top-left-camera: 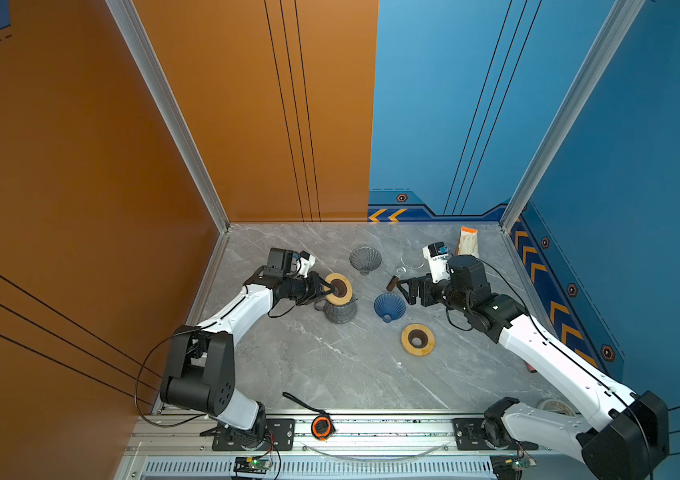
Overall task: Place the coffee filter in the dripper
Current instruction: 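Carry the bamboo stand onto the grey carafe mouth and release it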
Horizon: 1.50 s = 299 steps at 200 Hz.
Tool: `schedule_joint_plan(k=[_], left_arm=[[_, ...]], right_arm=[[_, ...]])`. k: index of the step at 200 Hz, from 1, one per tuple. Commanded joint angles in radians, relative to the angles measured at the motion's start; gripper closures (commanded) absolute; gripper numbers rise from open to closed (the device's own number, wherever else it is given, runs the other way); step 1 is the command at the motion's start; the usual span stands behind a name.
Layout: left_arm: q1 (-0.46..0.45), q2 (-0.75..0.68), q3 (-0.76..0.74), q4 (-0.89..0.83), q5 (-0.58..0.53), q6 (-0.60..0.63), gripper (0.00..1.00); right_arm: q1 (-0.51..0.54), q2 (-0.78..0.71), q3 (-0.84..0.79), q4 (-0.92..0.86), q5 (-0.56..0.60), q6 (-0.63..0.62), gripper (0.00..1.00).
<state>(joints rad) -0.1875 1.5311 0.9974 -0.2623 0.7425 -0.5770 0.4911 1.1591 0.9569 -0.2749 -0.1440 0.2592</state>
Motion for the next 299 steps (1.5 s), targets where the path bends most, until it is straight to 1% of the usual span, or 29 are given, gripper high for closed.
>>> schedule_joint_plan(k=[1,25,51,85,103,144,165,251,299], left_arm=[[-0.006,0.006,-0.008,0.013,0.016,-0.001,0.85],[-0.006,0.009,-0.008,0.006,0.015,0.008,0.81],[-0.006,0.017,-0.007,-0.001,0.017,0.011,0.80],[-0.006,0.021,-0.012,-0.003,0.015,0.012,0.74],[-0.006,0.020,-0.010,-0.010,0.012,0.017,0.73],[-0.003,0.015,-0.006,-0.037,0.000,0.034,0.72],[0.002,0.003,-0.009,-0.044,-0.027,0.039,0.72],[0.023,-0.017,-0.001,-0.071,-0.043,0.061,0.72],[0.039,-0.045,0.010,-0.098,-0.069,0.078,0.72]], right_arm=[[0.005,0.007,0.008,0.028,0.018,-0.015,0.00],[0.005,0.005,0.005,0.028,0.020,-0.015,0.00],[0.005,0.002,0.003,0.027,0.019,-0.013,0.00],[0.007,-0.001,0.003,0.025,0.018,-0.014,0.00],[0.006,-0.001,0.002,0.025,0.018,-0.015,0.00],[0.006,-0.004,0.002,0.025,0.019,-0.014,0.00],[0.007,-0.004,0.000,0.026,0.018,-0.014,0.00],[0.012,-0.001,0.006,0.019,0.017,-0.014,0.00],[0.031,0.028,0.032,0.000,0.020,-0.020,0.00]])
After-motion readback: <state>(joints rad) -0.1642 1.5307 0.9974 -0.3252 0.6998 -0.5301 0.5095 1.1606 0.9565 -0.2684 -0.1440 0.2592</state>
